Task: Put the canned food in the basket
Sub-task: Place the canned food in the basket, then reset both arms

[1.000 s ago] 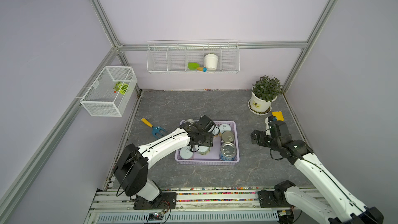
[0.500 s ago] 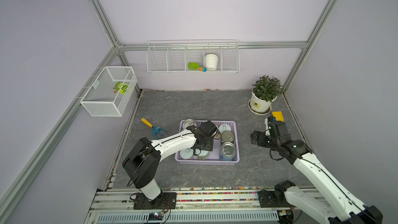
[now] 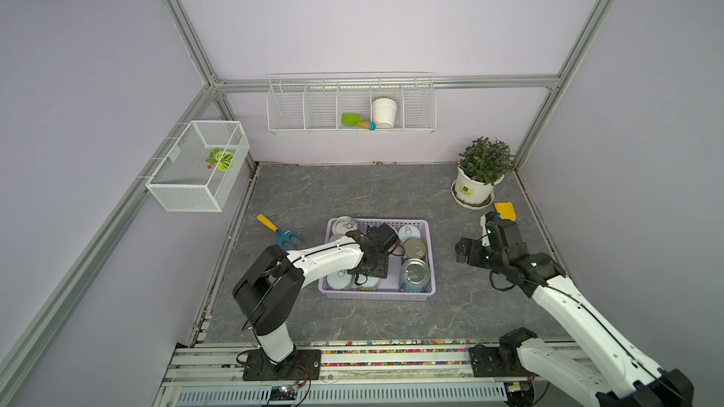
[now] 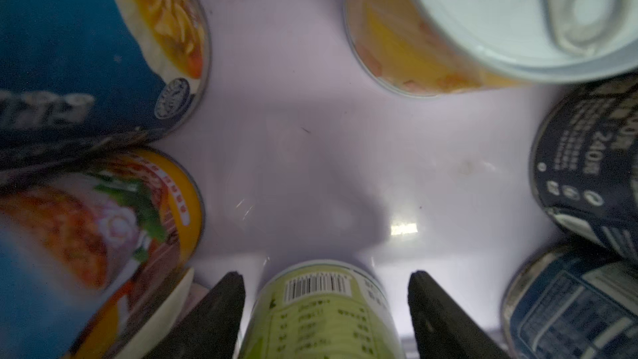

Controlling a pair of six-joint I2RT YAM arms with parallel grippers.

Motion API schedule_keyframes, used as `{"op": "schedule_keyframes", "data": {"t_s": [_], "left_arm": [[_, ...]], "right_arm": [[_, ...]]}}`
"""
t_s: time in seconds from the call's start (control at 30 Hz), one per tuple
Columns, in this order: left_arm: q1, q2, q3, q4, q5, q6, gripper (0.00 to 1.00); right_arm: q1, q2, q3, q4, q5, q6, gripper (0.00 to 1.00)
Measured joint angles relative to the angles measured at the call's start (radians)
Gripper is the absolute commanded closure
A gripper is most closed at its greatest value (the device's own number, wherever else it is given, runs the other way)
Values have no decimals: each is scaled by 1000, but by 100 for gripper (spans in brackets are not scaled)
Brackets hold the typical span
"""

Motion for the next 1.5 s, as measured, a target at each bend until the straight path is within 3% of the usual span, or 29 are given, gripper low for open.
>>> {"op": "schedule_keyframes", "data": {"t_s": [0.2, 0.6, 0.77, 0.9, 1.1, 1.23, 1.43, 1.5], "left_arm": [[-10, 10, 6, 4, 0, -11, 4], [-12, -27, 12, -2, -1, -7, 1], [-12, -210, 15, -1, -25, 4, 0], [-11, -439, 16, 39, -69, 14, 0], [11, -727, -79, 182, -306, 29, 0], [174, -816, -233, 298, -385, 77, 0], [674, -833, -417, 400, -260, 89, 0], [773, -826, -448, 426, -256, 80, 0]], "right_arm": [[0, 10, 0, 1, 0, 0, 2], [0, 6, 0, 3, 26, -3, 2], [0, -46, 0, 10, 38, -22, 2], [0, -148, -36, 63, 50, -49, 2], [2, -306, -109, 119, 163, -44, 3], [2, -429, -167, 154, 236, -60, 3], [1, -561, -307, 309, 233, -169, 2], [1, -556, -357, 366, 265, -206, 2]]}}
